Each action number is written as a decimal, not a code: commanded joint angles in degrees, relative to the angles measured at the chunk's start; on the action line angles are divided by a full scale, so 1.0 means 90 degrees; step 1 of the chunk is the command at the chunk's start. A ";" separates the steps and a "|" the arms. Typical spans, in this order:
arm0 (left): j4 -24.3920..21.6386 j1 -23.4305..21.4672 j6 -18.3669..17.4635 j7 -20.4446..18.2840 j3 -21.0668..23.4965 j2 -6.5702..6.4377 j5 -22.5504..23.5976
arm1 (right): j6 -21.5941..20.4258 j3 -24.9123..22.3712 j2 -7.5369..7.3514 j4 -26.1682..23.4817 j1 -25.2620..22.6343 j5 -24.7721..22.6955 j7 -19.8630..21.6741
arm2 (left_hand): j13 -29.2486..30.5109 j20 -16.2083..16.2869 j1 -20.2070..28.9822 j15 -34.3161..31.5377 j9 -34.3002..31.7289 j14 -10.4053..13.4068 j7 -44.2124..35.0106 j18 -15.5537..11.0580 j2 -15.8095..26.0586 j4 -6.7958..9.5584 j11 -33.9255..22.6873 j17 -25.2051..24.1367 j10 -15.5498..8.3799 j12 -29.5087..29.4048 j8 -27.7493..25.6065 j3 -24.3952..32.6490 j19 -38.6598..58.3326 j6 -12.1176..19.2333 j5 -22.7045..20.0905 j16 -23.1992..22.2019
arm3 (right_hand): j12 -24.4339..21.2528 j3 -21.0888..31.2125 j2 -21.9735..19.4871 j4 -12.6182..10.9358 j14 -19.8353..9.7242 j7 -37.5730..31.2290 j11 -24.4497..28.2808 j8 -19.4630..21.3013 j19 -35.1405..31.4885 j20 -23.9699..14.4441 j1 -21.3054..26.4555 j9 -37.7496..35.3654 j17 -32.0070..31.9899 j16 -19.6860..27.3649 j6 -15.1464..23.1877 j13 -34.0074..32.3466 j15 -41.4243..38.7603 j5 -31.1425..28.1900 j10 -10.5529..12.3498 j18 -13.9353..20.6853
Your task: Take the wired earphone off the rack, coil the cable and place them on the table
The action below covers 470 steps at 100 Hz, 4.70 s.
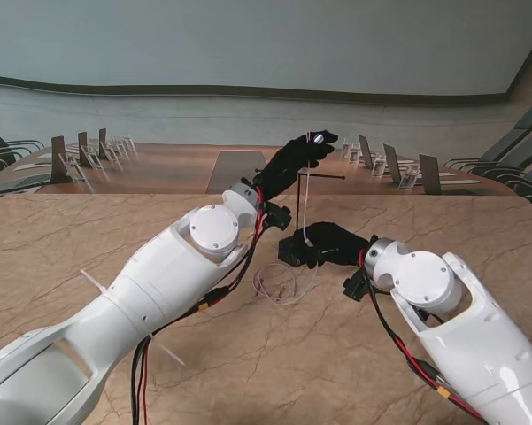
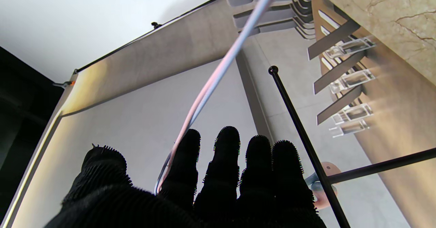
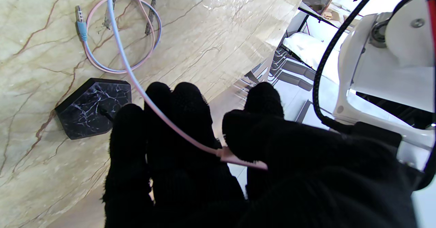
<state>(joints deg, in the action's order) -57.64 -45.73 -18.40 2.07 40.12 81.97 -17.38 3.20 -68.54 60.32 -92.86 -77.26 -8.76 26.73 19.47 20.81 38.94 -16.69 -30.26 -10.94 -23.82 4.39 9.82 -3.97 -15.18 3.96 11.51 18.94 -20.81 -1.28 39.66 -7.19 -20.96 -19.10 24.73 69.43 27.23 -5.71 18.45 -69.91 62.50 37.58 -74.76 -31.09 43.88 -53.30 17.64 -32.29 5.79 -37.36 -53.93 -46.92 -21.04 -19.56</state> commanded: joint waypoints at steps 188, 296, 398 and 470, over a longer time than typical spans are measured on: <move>-0.3499 -0.2802 0.1062 0.0273 0.0622 -0.0947 0.0544 | 0.0676 -0.0241 0.0132 -0.0436 -0.1096 -0.0877 -0.0939 | 0.1161 0.0418 0.0335 -0.0778 -0.0943 -0.0574 -0.0180 0.0663 0.0029 0.0061 -0.0343 0.1140 0.0056 0.0123 -0.0221 -0.0115 0.1093 0.0502 0.0116 -0.0234 | -0.0104 0.0257 0.0522 0.0239 0.0020 -0.0458 0.0077 -0.0127 -0.0283 -0.0016 -0.0268 0.0024 -0.0138 -0.0028 -0.0205 -0.0169 -0.0261 -0.0224 -0.0758 0.0130; -0.3907 -0.3129 0.0963 0.0134 0.0253 -0.0993 0.0502 | 0.0906 0.0522 0.0213 0.0622 -0.0272 -0.1013 -0.1109 | 0.1784 0.0539 0.0579 -0.1185 -0.1430 -0.1162 -0.0398 0.1318 0.0015 0.0054 -0.0776 0.1696 0.0427 0.0364 -0.0222 -0.0118 0.1473 0.0393 -0.0051 -0.0418 | -0.0192 0.0023 0.0288 0.0252 -0.0058 -0.0456 0.0068 -0.0034 -0.0252 0.0010 -0.0176 0.0204 -0.0269 0.0018 -0.0132 0.0021 -0.0227 -0.0151 -0.0672 0.0292; -0.3538 -0.3299 0.1041 -0.0192 0.0276 -0.1073 0.0389 | 0.0161 -0.0158 0.0317 0.0797 0.0030 -0.1310 -0.1750 | 0.2832 0.0779 0.0532 -0.1693 -0.2553 -0.1572 -0.0627 0.2441 -0.0006 0.0045 -0.1504 0.2104 0.0708 0.1205 -0.0142 -0.0140 0.2121 -0.0067 -0.0885 -0.1098 | -0.0249 -0.0013 0.0387 0.0413 -0.0045 -0.0462 0.0109 -0.0229 -0.0277 0.0012 -0.0184 0.0285 -0.0327 0.0043 -0.0087 0.0105 -0.0259 -0.0020 -0.0671 0.0312; -0.3234 -0.3349 0.1000 -0.0181 0.0327 -0.1082 0.0534 | -0.0813 -0.0879 0.0149 -0.0317 -0.0499 -0.1758 -0.1459 | 0.2608 0.1250 -0.0243 -0.2156 -0.2488 -0.1681 -0.1749 0.2544 -0.0075 0.0047 -0.1667 0.1619 0.0693 0.1805 -0.0673 -0.0199 0.2589 -0.0564 -0.1502 -0.1639 | -0.0323 0.0723 0.1165 0.0738 0.0079 -0.0277 -0.0152 -0.0564 -0.0298 0.0082 -0.0427 -0.0178 -0.0088 0.0115 -0.0165 -0.0236 -0.0166 -0.0553 -0.0726 0.0059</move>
<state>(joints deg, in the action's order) -87.03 -75.45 -9.54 0.76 42.98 72.20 -12.32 -3.09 -76.15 61.80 -94.13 -81.41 -24.37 13.49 43.67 31.09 38.81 -36.08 -53.52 -25.13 -38.57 25.82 9.82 -3.97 -31.08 18.89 17.35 35.44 -26.58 -1.84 61.51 -11.74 -32.79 -33.20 22.43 74.46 33.11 -3.68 18.54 -70.15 61.55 32.65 -75.18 -31.10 43.21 -53.01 16.40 -31.90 5.86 -36.70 -54.01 -49.32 -21.09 -19.60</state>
